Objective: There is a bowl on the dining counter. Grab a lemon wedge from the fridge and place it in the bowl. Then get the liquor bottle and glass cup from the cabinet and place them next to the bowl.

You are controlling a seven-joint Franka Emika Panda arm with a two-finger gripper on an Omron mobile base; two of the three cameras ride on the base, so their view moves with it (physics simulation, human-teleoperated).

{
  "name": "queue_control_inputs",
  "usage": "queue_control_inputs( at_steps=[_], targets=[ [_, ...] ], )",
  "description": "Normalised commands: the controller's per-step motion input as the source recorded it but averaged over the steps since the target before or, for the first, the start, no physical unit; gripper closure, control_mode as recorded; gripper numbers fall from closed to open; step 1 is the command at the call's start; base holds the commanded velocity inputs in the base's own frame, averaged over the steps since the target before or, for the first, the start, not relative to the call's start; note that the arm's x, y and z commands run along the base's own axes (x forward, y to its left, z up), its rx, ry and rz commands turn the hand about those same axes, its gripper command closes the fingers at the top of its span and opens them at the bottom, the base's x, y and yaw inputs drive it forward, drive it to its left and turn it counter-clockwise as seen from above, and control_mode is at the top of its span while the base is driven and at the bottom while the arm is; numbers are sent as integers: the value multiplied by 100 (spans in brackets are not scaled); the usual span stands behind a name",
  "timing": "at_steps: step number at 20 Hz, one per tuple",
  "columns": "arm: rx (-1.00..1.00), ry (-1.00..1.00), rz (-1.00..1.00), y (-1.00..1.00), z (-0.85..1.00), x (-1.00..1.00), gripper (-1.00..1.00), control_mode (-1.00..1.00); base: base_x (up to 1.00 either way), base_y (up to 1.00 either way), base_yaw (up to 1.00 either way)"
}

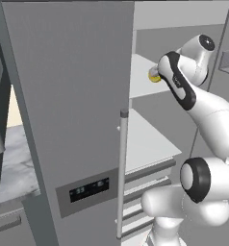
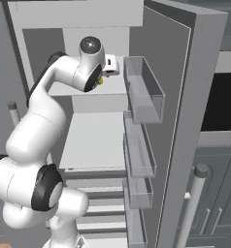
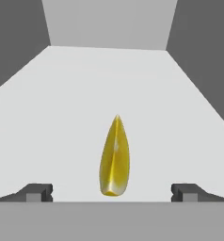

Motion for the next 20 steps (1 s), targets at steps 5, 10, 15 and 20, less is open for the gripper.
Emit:
queue_control_inputs(
  at_steps=[5,10,15,20],
  targets=[
    [-2,0,0,3,-9,7,-100,-100,0,0,0],
    [-2,2,0,3,-16,10,-100,-100,0,0,0],
    [0,1,0,0,-14,8,-100,-100,0,0,0],
    [0,2,0,0,-6,13,-100,-100,0,0,0]
  ],
)
